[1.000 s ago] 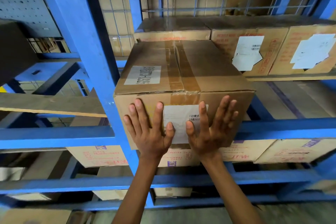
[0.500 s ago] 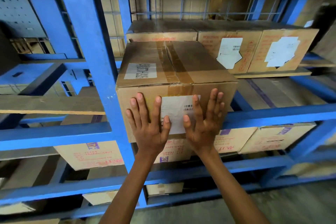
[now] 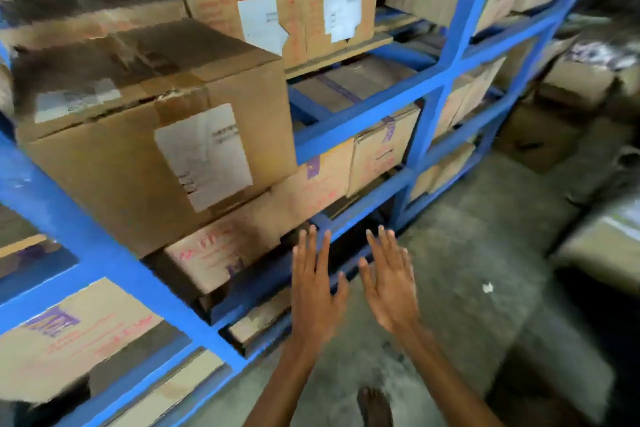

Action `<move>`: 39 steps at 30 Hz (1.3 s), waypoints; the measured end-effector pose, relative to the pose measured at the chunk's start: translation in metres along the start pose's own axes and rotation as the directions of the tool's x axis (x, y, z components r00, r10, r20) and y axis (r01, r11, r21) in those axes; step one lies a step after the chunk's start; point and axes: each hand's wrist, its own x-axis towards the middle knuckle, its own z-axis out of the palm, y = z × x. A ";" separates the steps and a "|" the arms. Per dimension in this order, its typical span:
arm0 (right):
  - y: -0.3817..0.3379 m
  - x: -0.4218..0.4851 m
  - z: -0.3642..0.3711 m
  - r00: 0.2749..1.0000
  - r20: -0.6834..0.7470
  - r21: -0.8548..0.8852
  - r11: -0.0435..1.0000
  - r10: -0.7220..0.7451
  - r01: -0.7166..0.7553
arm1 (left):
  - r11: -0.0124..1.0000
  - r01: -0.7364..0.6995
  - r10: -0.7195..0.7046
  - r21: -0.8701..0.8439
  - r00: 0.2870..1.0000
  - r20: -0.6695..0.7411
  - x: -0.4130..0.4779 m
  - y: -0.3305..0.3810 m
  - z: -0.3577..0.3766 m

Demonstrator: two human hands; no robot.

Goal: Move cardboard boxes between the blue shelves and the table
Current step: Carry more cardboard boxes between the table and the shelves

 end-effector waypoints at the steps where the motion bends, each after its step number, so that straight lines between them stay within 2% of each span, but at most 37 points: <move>1: 0.018 -0.013 -0.009 0.997 -0.009 -0.036 0.997 0.071 -0.072 | 0.999 -0.047 0.047 -0.011 0.996 0.072 -0.002 0.009 0.014; 5: 0.092 -0.069 -0.053 0.943 -0.049 -0.117 0.936 0.329 -0.332 | 0.985 -0.118 0.152 -0.128 0.941 0.302 -0.011 0.055 0.074; 9: 0.160 -0.134 -0.101 0.832 -0.155 -0.134 0.823 0.532 -0.551 | 0.949 -0.207 0.296 -0.239 0.848 0.439 -0.028 0.114 0.140; 13: 0.206 -0.194 -0.154 0.648 -0.302 -0.062 0.664 0.699 -0.745 | 0.873 -0.322 0.482 -0.366 0.678 0.555 -0.048 0.191 0.197; 17: 0.241 -0.254 -0.201 0.435 -0.430 0.018 0.489 0.791 -0.872 | 0.751 -0.409 0.660 -0.518 0.458 0.595 -0.075 0.272 0.248; 23: 0.271 -0.347 -0.253 0.102 -0.566 0.164 0.233 0.818 -0.958 | 0.569 -0.425 0.810 -0.704 0.138 0.571 -0.133 0.383 0.310; 27: 0.275 -0.406 -0.266 -0.082 -0.591 0.243 0.081 0.802 -0.967 | 0.464 -0.391 0.854 -0.795 -0.041 0.518 -0.174 0.438 0.334; 30: 0.275 -0.448 -0.269 -0.222 -0.556 0.311 -0.047 0.801 -0.949 | 0.375 -0.395 0.863 -0.838 -0.182 0.472 -0.208 0.469 0.346; 35: 0.274 -0.501 -0.271 -0.389 -0.476 0.369 -0.222 0.789 -0.902 | 0.259 -0.389 0.837 -0.884 -0.366 0.407 -0.259 0.510 0.360; 39: 0.284 -0.530 -0.276 -0.501 -0.425 0.406 -0.336 0.754 -0.850 | 0.138 -0.450 0.782 -0.882 -0.497 0.376 -0.292 0.543 0.376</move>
